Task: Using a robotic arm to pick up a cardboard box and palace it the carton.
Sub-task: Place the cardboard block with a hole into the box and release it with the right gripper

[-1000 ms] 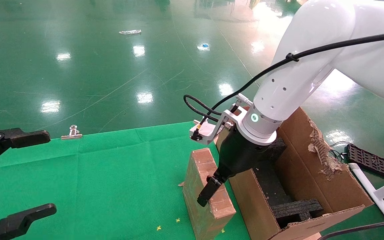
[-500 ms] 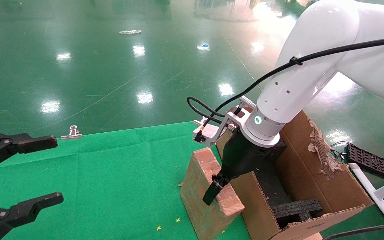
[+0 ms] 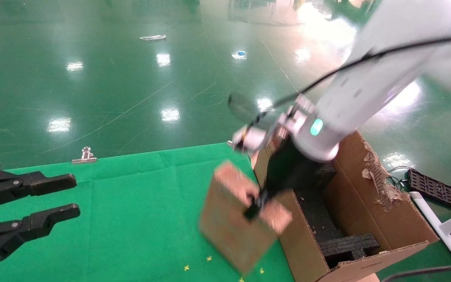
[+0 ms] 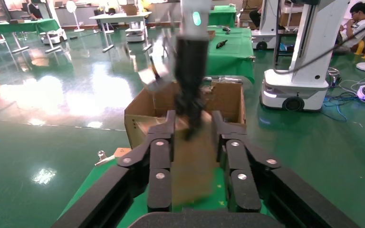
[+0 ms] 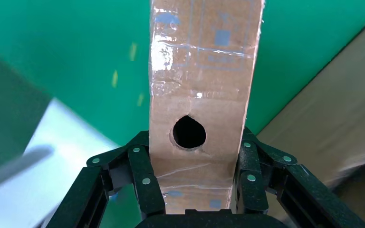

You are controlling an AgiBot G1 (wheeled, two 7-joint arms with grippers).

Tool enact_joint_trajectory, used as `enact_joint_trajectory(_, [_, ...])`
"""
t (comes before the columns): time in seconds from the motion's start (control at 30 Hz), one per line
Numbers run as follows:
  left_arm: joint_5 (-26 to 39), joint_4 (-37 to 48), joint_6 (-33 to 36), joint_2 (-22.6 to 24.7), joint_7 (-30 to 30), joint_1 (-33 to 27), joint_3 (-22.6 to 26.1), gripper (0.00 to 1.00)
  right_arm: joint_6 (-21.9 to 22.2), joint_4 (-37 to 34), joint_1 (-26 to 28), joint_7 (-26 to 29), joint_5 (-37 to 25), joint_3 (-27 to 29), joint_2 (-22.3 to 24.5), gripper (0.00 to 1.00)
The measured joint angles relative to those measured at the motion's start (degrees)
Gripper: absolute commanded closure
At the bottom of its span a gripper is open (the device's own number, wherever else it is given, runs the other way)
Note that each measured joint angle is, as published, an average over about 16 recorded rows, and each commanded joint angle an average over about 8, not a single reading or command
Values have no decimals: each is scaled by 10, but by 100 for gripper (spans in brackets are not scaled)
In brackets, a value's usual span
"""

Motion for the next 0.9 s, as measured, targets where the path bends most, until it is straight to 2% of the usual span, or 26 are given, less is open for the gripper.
enact_joint_trajectory(0.33, [0,0,0,0,0,0,0,100,34,-55,101,-75,-36,44,83,100])
enact_joint_trajectory(0.53, [0,0,0,0,0,0,1,100,18,-105,146,-88,-87,38,121,100])
enact_joint_trajectory(0.7, [-1,0,0,0,0,0,1,100,-6,-144,155,-86,-122,20,141,100])
enact_joint_trajectory(0.73, [-1,0,0,0,0,0,1,95,-11,-151,154,-85,-127,16,143,100])
enact_joint_trajectory(0.9, [-1,0,0,0,0,0,1,33,-34,-191,132,-77,-140,-2,147,100])
